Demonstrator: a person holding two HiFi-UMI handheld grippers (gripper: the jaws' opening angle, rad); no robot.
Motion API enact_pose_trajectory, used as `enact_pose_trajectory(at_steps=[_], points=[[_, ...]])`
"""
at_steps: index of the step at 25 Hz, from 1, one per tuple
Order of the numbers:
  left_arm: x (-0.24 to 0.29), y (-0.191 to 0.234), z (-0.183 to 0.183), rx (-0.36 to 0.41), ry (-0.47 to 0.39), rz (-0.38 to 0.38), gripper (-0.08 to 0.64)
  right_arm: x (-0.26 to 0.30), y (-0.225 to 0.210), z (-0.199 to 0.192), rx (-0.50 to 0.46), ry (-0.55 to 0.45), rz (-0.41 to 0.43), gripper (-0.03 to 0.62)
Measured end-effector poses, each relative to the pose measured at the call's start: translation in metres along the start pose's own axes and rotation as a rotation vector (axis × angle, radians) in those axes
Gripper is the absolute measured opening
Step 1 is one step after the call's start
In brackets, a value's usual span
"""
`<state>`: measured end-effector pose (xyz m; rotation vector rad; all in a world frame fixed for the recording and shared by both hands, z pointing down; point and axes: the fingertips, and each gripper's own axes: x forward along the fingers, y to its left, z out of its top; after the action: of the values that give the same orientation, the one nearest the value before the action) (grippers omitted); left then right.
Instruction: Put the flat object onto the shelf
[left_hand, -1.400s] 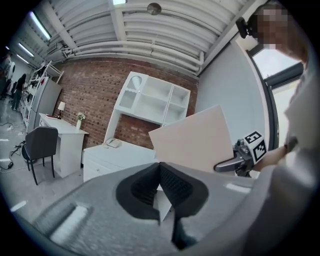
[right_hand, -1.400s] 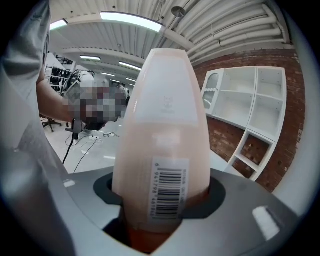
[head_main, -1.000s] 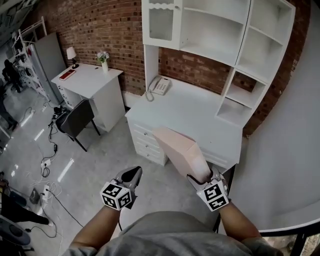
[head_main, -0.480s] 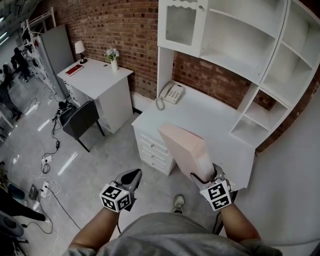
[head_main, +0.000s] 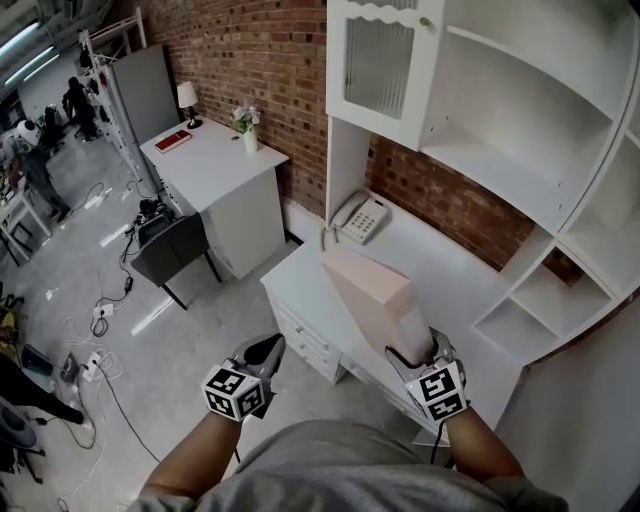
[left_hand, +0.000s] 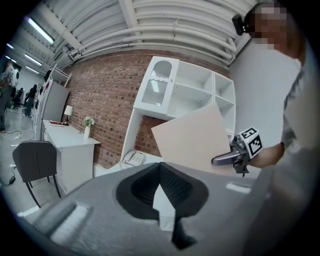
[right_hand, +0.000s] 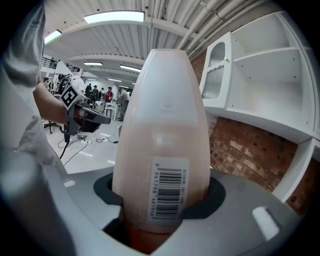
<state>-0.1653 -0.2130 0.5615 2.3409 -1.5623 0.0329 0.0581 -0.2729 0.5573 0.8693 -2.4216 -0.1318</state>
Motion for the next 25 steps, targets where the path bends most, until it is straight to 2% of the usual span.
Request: enact_pose_trajectory(at_steps=[4,8,11,19,25], points=[[0.040,0.001,0.020,0.018,-0.003,0.009,0.000,0.022,-0.036,0.001,0.008,-0.009,0.013,0.288],[0.066,0.019,0.038,0.036,-0.023,-0.002,0.000,0.042,-0.050,0.005,0.008,-0.013,0.002,0.287],[0.077,0.031,0.048,0.047,-0.030,-0.044,0.000,0.051,-0.051,0.011,0.013,-0.007,-0.029,0.287],[0.091,0.048,0.093,0.106,-0.058,-0.170,0.000,0.036,-0.064,0.041,0.065,-0.017,-0.186,0.285],[0.116,0.022,0.137,0.173,-0.098,-0.289,0.000,-0.009,-0.095,0.061,0.128,-0.040,-0.336,0.285]])
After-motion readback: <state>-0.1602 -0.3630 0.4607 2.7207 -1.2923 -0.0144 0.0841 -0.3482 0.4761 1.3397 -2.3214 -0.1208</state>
